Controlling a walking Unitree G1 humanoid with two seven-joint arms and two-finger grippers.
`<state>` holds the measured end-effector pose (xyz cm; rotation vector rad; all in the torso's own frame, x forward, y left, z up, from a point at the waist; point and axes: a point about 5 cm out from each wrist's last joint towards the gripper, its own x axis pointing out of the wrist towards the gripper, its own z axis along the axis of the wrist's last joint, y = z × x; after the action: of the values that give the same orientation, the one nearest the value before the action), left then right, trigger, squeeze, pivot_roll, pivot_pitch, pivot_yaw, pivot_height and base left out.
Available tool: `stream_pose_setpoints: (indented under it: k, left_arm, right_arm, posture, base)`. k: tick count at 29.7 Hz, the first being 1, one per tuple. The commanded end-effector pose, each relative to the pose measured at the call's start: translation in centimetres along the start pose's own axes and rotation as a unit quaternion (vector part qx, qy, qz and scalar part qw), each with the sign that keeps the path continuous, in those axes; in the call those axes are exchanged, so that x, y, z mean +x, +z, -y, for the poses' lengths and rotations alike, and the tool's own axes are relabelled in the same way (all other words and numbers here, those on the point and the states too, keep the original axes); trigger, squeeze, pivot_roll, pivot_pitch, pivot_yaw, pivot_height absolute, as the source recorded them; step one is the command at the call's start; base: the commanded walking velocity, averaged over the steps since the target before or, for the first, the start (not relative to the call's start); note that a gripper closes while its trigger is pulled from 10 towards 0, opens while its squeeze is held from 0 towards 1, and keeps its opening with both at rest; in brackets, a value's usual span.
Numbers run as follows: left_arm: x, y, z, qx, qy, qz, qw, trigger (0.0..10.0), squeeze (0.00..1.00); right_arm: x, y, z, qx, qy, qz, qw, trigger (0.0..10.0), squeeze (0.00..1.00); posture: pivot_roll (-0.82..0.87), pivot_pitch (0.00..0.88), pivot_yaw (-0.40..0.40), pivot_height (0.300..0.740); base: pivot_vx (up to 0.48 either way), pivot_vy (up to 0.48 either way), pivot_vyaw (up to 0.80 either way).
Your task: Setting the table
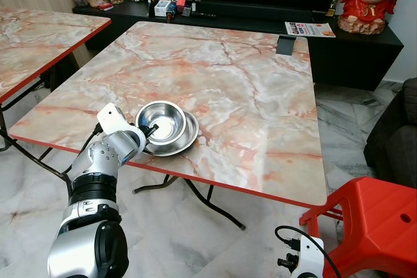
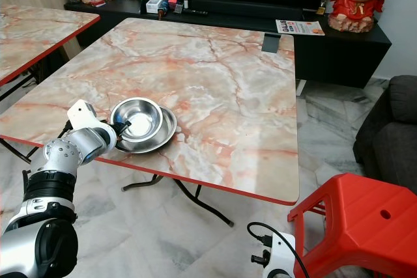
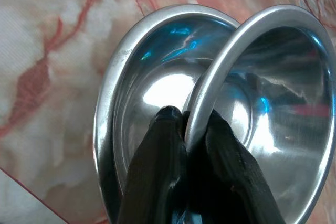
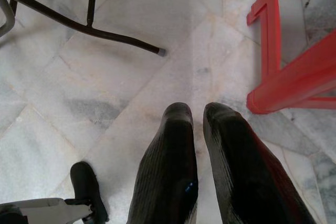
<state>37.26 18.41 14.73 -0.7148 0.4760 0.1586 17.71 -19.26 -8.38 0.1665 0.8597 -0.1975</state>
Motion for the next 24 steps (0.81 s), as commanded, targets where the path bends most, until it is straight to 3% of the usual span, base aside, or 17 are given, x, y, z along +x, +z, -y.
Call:
stream_pose_setpoints:
  k: [1, 24]
  left_arm:
    - [0.03, 0.18, 0.49, 0.002, -0.004, 0.005, 1.000, 10.0, 0.00]
    - [0.32, -0.23, 0.20, -0.012, 0.014, 0.000, 1.000, 10.0, 0.00]
  right_arm:
    - [-0.07, -0.32, 0.11, 0.004, -0.003, -0.006, 1.000, 10.0, 0.00]
    - [-0.09, -0.33, 0.18, 0.006, -0.005, -0.006, 1.000, 10.0, 0.00]
  posture:
    - [-0.01, 0.000, 0.006, 0.740]
    - [-0.01, 0.000, 0.005, 0.740]
  base:
    - [0.000, 0.000, 0.00]
    - [0.000, 0.000, 0.00]
